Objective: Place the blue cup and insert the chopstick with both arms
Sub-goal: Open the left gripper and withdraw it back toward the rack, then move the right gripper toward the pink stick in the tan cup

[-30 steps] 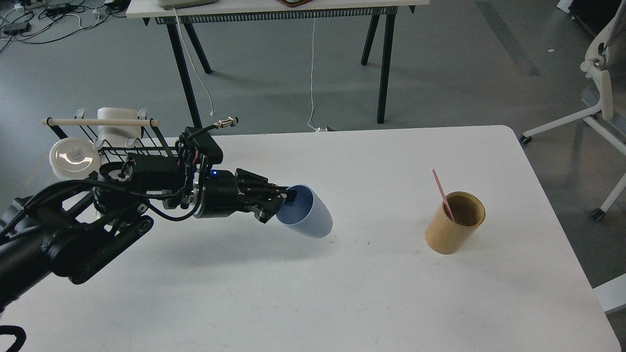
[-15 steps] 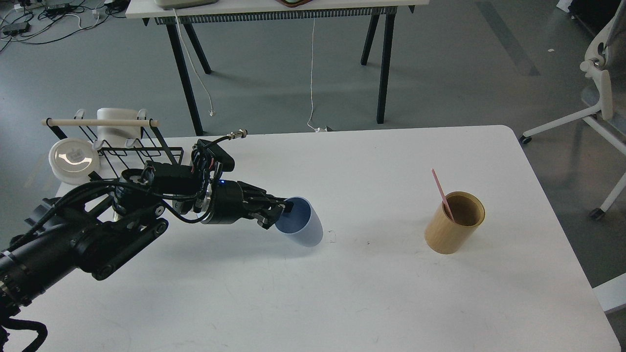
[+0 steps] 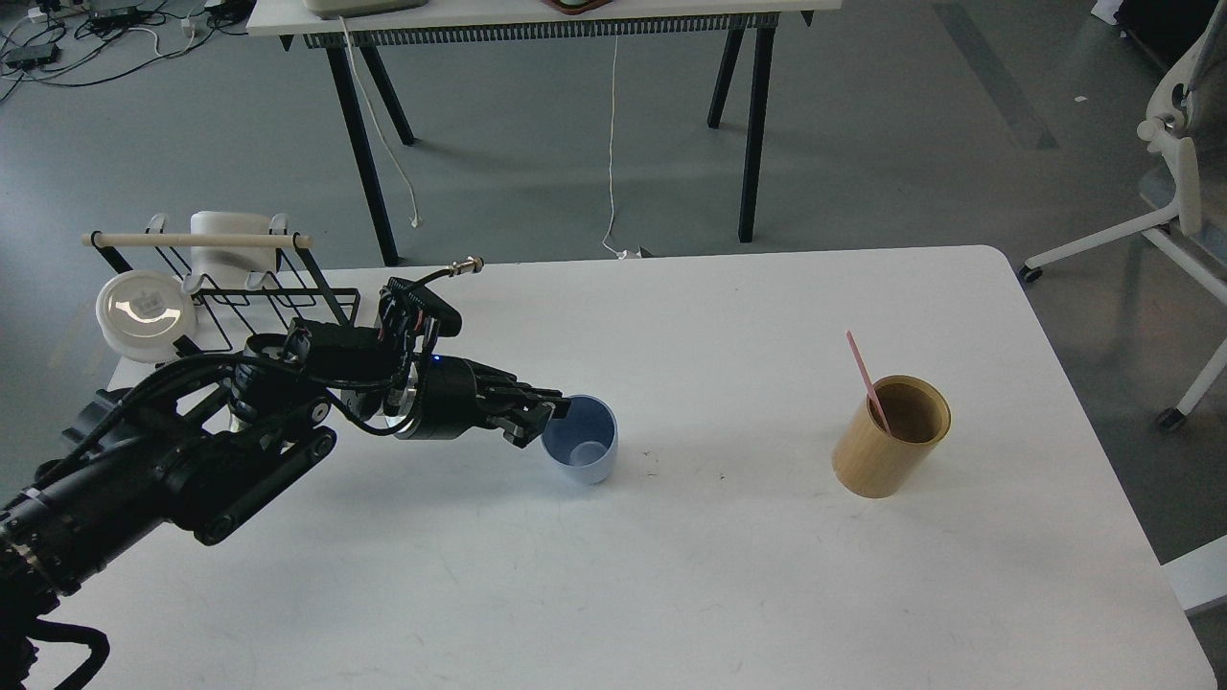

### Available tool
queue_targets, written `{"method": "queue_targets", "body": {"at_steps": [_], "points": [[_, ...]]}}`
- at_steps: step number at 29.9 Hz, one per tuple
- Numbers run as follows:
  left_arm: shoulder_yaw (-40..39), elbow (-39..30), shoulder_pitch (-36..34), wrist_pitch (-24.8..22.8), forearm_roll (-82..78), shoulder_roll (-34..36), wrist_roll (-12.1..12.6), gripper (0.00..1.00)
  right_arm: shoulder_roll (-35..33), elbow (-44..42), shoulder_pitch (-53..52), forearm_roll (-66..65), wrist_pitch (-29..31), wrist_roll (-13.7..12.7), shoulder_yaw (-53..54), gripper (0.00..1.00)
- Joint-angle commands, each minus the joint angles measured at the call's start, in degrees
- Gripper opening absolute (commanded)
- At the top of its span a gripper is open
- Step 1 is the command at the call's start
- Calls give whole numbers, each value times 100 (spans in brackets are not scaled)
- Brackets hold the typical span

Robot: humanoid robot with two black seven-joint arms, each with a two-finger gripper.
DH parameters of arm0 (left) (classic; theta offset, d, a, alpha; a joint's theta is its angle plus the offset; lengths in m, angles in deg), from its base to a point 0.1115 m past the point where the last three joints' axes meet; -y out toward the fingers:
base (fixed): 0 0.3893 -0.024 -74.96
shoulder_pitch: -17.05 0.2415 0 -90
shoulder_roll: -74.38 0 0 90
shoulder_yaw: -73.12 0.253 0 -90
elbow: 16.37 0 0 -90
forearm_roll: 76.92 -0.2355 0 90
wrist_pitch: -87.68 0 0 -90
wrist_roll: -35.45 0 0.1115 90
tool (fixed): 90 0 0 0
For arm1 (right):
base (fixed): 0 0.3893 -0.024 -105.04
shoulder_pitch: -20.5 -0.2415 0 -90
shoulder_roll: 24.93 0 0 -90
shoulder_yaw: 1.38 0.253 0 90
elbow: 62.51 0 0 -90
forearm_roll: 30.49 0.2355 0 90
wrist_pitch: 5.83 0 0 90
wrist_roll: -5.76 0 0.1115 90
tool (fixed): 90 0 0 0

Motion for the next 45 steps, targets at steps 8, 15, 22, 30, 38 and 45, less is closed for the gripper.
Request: {"method": "queue_targets", "body": {"at_steps": [8, 15, 22, 30, 38, 45], "points": [[-123, 89, -138, 0, 0, -34, 0, 34, 0, 11, 0, 2, 0, 0, 0, 99], [-282, 89, -631, 0, 0, 167, 0, 64, -44, 107, -9, -16, 0, 0, -70, 99], [-712, 141, -649, 0, 2334, 712, 0, 74, -579, 1292, -175, -1094, 0, 0, -334, 99], [-765, 528, -579, 0, 6695, 994, 0, 79, -1704, 3628, -290, -3870, 0, 0, -352, 99], [-844, 537, -552, 0, 9449, 1012, 0, 80, -2101, 4730, -281, -6464, -223, 0, -650, 99], [-783, 537, -508, 0, 9450, 994, 0, 81, -1951, 4880, -255, -8407, -1858, 0, -738, 99]]}}
